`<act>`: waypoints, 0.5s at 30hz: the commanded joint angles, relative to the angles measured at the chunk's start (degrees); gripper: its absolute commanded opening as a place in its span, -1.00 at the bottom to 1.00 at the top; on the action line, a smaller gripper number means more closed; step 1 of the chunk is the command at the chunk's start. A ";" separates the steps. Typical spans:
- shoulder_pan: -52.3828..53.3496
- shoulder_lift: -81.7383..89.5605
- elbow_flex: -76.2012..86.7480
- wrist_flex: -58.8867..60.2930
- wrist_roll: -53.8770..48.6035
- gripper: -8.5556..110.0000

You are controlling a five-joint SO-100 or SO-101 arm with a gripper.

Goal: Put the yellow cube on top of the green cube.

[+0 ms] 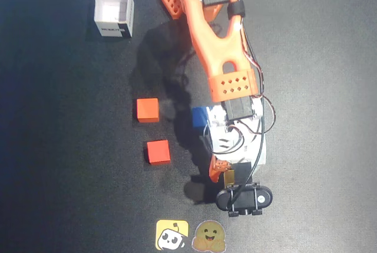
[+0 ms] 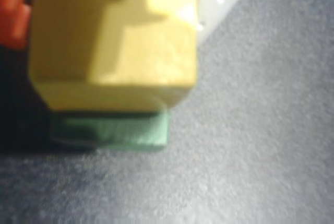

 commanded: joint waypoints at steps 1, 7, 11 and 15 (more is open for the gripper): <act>-0.62 5.10 0.00 -0.79 0.79 -0.49; -1.23 9.58 4.31 -2.81 2.20 -0.49; -1.67 13.71 8.53 -4.83 3.52 -0.49; -1.85 17.14 12.13 -6.42 3.52 -0.49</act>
